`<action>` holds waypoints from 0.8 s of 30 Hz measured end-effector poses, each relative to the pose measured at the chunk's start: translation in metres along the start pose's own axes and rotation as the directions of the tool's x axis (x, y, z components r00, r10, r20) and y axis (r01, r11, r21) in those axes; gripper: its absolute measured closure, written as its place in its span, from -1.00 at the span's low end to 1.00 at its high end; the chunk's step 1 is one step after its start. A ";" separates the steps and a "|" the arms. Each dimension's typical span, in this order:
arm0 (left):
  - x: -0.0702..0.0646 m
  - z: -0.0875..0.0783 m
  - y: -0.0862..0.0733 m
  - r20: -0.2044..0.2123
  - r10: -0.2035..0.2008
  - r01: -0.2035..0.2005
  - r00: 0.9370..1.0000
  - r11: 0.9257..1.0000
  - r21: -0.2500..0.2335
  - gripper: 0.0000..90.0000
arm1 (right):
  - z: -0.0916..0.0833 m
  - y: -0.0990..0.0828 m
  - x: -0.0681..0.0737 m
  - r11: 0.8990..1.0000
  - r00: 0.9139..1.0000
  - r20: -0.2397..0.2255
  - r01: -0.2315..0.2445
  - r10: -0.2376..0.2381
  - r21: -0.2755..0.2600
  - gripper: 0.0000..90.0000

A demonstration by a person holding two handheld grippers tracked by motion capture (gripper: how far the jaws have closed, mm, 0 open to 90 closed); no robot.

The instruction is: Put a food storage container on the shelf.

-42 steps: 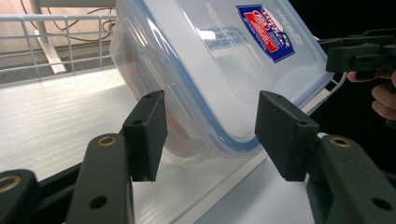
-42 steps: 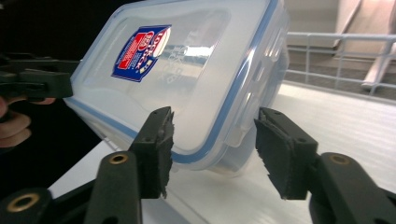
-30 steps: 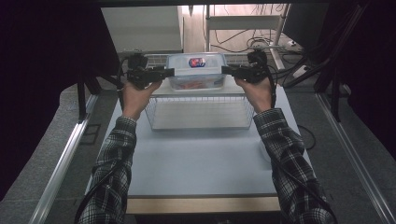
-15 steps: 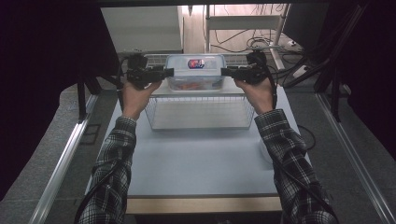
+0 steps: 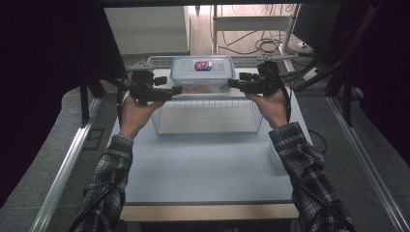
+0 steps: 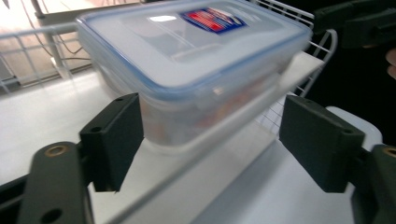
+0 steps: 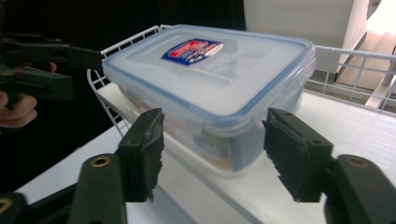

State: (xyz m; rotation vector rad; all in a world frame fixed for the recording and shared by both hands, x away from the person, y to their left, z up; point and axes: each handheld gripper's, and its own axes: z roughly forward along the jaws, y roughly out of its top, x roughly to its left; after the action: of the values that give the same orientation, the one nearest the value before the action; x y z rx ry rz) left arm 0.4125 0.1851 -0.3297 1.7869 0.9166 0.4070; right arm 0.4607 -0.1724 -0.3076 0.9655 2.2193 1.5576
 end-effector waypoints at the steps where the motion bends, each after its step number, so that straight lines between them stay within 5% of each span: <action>1: -0.003 -0.002 -0.003 0.009 0.004 -0.004 1.000 1.000 0.001 -0.60 | -0.001 -0.002 0.001 1.000 1.000 0.001 0.008 -0.008 0.004 -0.26; 7: -0.018 -0.008 -0.019 0.043 0.022 -0.023 0.999 1.000 0.001 -0.76 | -0.006 -0.017 0.006 0.999 0.999 -0.008 0.032 -0.032 0.012 -0.51; 12: -0.032 -0.013 -0.034 0.005 0.089 -0.089 0.996 0.995 0.043 -0.82 | -0.009 -0.029 0.010 0.998 0.998 -0.020 0.051 -0.051 0.019 -0.63; 24: -0.055 -0.015 -0.066 -0.011 0.158 -0.157 0.987 0.984 0.079 -0.91 | -0.020 -0.055 0.025 0.995 0.995 -0.026 0.097 -0.096 0.030 -0.77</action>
State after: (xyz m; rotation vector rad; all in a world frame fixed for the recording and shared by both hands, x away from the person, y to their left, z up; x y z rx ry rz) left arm 0.3409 0.1653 -0.3758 1.9374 0.8151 0.4941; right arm 0.4108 -0.1822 -0.3460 0.8382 2.2771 1.5048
